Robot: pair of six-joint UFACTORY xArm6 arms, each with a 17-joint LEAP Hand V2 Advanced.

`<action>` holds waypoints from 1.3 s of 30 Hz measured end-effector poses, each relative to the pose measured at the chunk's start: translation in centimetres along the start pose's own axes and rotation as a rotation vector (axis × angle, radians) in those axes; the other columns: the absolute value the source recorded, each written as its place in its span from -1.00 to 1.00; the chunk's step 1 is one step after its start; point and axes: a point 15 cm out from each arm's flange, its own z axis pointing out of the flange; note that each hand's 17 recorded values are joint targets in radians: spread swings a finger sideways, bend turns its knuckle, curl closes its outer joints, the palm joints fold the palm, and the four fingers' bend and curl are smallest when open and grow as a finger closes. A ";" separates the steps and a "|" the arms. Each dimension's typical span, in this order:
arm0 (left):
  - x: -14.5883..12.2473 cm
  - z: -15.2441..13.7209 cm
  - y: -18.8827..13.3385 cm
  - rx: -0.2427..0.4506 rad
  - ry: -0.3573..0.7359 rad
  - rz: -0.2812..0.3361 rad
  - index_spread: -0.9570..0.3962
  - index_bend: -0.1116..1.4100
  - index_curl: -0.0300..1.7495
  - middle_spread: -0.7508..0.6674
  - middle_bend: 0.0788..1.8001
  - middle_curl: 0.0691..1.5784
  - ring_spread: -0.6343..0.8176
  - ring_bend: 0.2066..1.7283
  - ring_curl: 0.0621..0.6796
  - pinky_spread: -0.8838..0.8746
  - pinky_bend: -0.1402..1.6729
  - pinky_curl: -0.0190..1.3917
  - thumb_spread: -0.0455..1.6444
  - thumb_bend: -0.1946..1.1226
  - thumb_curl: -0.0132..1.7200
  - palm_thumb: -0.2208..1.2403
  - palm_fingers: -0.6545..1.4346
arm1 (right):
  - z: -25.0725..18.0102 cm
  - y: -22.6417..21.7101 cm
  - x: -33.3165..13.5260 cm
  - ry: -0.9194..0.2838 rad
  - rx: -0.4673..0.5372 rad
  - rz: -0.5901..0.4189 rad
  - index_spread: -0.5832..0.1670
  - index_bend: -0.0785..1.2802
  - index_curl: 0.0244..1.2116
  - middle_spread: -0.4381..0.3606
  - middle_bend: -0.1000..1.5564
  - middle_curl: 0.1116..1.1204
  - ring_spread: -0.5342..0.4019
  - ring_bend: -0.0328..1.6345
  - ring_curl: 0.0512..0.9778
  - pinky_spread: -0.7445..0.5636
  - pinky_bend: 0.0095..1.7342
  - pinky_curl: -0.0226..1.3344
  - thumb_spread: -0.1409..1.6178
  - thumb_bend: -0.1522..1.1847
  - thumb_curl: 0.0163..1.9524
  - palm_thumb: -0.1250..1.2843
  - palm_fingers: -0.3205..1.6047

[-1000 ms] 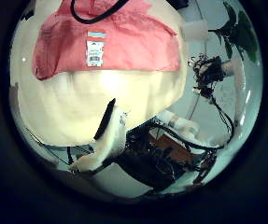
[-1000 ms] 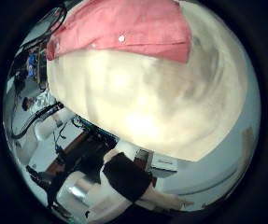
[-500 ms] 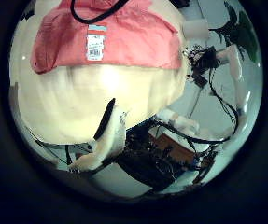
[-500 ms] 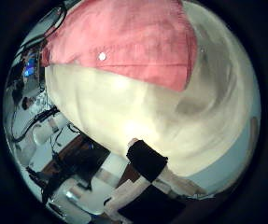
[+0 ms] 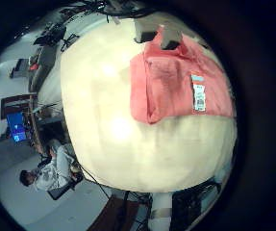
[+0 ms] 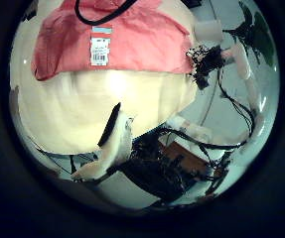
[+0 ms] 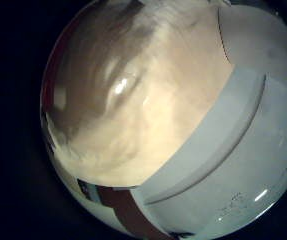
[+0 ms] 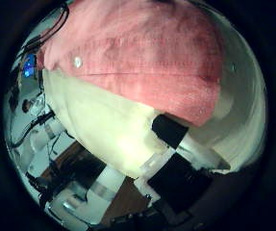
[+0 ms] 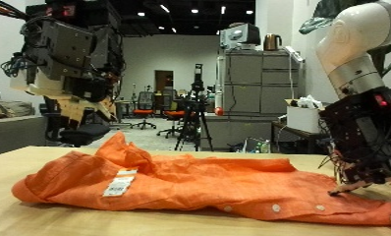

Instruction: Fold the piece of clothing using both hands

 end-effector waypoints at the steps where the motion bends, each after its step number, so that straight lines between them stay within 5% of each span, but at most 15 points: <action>1: 0.0 0.1 0.0 -0.001 0.000 0.000 0.58 -0.63 -0.61 0.36 -0.87 -0.66 0.53 -0.66 -0.48 0.52 -0.55 -0.52 0.54 -0.72 -0.67 -0.12 -0.32 | 0.0 0.1 0.3 0.016 -0.007 -0.001 -0.43 -0.62 -0.59 -0.20 -0.53 -0.50 0.03 -0.43 -0.50 0.34 -0.70 -0.54 0.22 -0.80 -0.66 0.07 -0.17; 3: 0.1 0.0 -0.1 -0.001 0.000 0.002 0.58 -0.63 -0.61 0.37 -0.88 -0.66 0.53 -0.66 -0.48 0.52 -0.55 -0.52 0.54 -0.72 -0.67 -0.12 -0.32 | 0.0 0.0 0.3 0.022 -0.008 0.000 -0.47 -0.59 -0.56 -0.29 -0.46 -0.46 -0.14 -0.33 -0.47 0.22 -0.70 -0.55 0.20 -0.80 -0.65 0.10 0.03; 6: 0.1 -0.1 -0.1 0.000 -0.001 0.003 0.58 -0.62 -0.60 0.37 -0.88 -0.67 0.53 -0.66 -0.49 0.52 -0.55 -0.52 0.54 -0.72 -0.67 -0.12 -0.31 | -0.5 0.2 0.7 0.030 0.005 0.007 -0.56 -0.58 -0.54 -0.45 -0.31 -0.37 -0.47 -0.14 -0.39 -0.23 -0.50 -0.53 0.18 -0.79 -0.63 0.21 0.57; 8: 0.0 -0.1 -0.1 -0.001 0.000 0.000 0.58 -0.63 -0.60 0.37 -0.88 -0.67 0.53 -0.66 -0.49 0.52 -0.55 -0.52 0.54 -0.73 -0.67 -0.12 -0.31 | -0.7 0.2 0.7 0.031 0.011 0.005 -0.58 -0.50 -0.47 -0.49 -0.24 -0.30 -0.53 -0.08 -0.31 -0.41 -0.36 -0.47 0.16 -0.79 -0.62 0.25 0.70; 10: 0.0 -0.3 -0.1 0.003 -0.001 0.001 0.58 -0.62 -0.60 0.37 -0.88 -0.67 0.53 -0.66 -0.49 0.52 -0.55 -0.52 0.54 -0.73 -0.67 -0.12 -0.31 | -1.4 -0.3 1.1 0.048 0.043 0.001 -0.60 -0.29 -0.35 -0.52 -0.07 -0.19 -0.55 0.03 -0.21 -0.62 -0.25 -0.42 0.13 -0.79 -0.61 0.32 0.86; 13: 0.0 -0.4 -0.1 0.005 -0.001 0.001 0.58 -0.63 -0.60 0.36 -0.87 -0.67 0.53 -0.67 -0.50 0.52 -0.56 -0.52 0.54 -0.73 -0.67 -0.12 -0.31 | -1.7 -0.7 1.6 0.064 0.063 -0.005 -0.48 0.07 -0.17 -0.42 0.13 -0.07 -0.49 0.17 -0.10 -0.66 -0.13 -0.34 0.10 -0.78 -0.58 0.44 0.96; 18: -0.1 -0.2 0.0 -0.001 0.000 -0.002 0.58 -0.62 -0.59 0.35 -0.88 -0.67 0.53 -0.67 -0.50 0.52 -0.56 -0.52 0.54 -0.73 -0.67 -0.12 -0.31 | -2.9 -1.3 2.8 0.084 0.137 0.019 -0.28 0.44 0.03 -0.32 0.38 0.10 -0.40 0.39 0.05 -0.55 0.14 -0.19 0.12 -0.72 -0.53 0.64 0.82; 24: -1.3 -0.8 0.6 -0.010 -0.023 -0.015 0.57 -0.62 -0.59 0.34 -0.88 -0.68 0.53 -0.68 -0.51 0.52 -0.57 -0.52 0.54 -0.72 -0.67 -0.11 -0.30 | -5.5 0.3 5.9 0.118 0.231 0.085 -0.14 0.66 0.15 -0.23 0.57 0.22 -0.32 0.55 0.19 -0.40 0.35 -0.04 0.15 -0.63 -0.43 0.85 0.66; 32: -2.3 -1.9 1.2 0.009 -0.022 -0.029 0.56 -0.61 -0.58 0.34 -0.88 -0.69 0.53 -0.69 -0.51 0.52 -0.58 -0.53 0.54 -0.72 -0.67 -0.11 -0.29 | -13.3 2.6 6.5 0.150 0.401 0.105 -0.02 0.77 0.21 -0.16 0.68 0.26 -0.28 0.64 0.28 -0.29 0.45 0.06 0.15 -0.65 -0.33 0.88 0.57; 39: -2.9 -2.2 1.9 0.017 -0.018 -0.035 0.56 -0.62 -0.57 0.34 -0.88 -0.69 0.53 -0.70 -0.51 0.52 -0.59 -0.53 0.54 -0.72 -0.67 -0.11 -0.29 | -19.8 2.0 3.0 0.184 0.533 0.026 0.02 0.81 0.22 -0.13 0.71 0.25 -0.27 0.66 0.30 -0.26 0.46 0.09 0.16 -0.68 -0.26 0.87 0.56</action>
